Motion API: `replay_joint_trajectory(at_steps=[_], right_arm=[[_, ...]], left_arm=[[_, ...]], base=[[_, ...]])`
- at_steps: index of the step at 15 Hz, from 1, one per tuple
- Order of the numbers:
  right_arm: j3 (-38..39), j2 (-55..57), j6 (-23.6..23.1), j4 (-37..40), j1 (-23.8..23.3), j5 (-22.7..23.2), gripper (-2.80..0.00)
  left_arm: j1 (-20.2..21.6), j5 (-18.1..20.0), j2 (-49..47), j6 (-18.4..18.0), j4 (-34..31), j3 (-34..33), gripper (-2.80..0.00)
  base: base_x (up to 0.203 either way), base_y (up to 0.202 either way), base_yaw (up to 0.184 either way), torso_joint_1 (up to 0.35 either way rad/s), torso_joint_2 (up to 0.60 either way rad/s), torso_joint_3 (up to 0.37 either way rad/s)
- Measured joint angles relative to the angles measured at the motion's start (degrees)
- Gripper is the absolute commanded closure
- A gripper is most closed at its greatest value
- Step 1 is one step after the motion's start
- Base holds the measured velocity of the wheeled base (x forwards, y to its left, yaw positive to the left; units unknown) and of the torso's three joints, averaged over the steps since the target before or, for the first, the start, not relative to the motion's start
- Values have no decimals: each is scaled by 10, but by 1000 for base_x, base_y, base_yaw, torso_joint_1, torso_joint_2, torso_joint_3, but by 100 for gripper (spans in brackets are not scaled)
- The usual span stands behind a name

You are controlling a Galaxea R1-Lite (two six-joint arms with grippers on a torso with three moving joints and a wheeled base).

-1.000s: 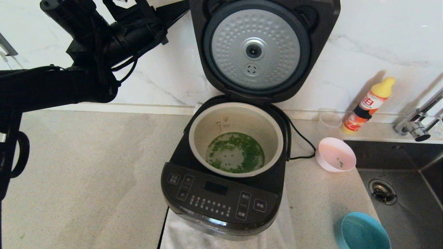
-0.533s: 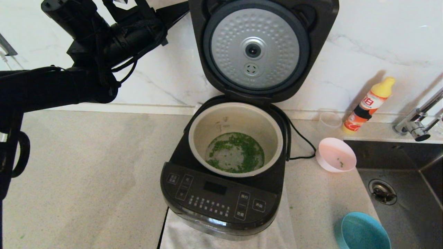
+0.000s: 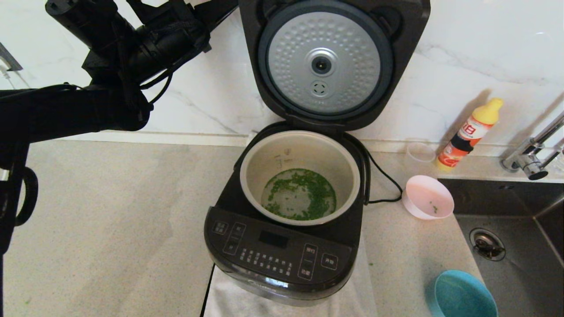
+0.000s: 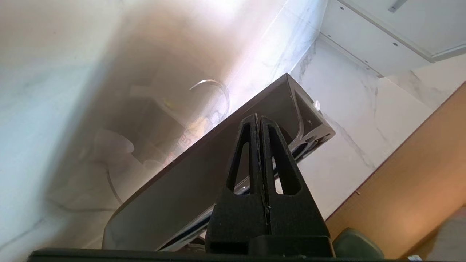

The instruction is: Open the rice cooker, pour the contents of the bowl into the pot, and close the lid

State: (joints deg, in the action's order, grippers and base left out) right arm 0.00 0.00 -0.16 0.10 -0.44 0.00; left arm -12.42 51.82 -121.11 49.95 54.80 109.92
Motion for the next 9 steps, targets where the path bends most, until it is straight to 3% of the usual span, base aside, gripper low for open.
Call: replay_joint_trajectory(at_steps=[4, 9], right_arm=[[0, 0, 0, 0, 0, 0, 0], [0, 0, 0, 0, 0, 0, 0]], left_arm=[[4, 78, 6, 27, 12, -13, 0], [19, 80, 22, 33, 45, -54, 0]], base=[[0, 0, 0, 0, 0, 0], [0, 0, 0, 0, 0, 0]])
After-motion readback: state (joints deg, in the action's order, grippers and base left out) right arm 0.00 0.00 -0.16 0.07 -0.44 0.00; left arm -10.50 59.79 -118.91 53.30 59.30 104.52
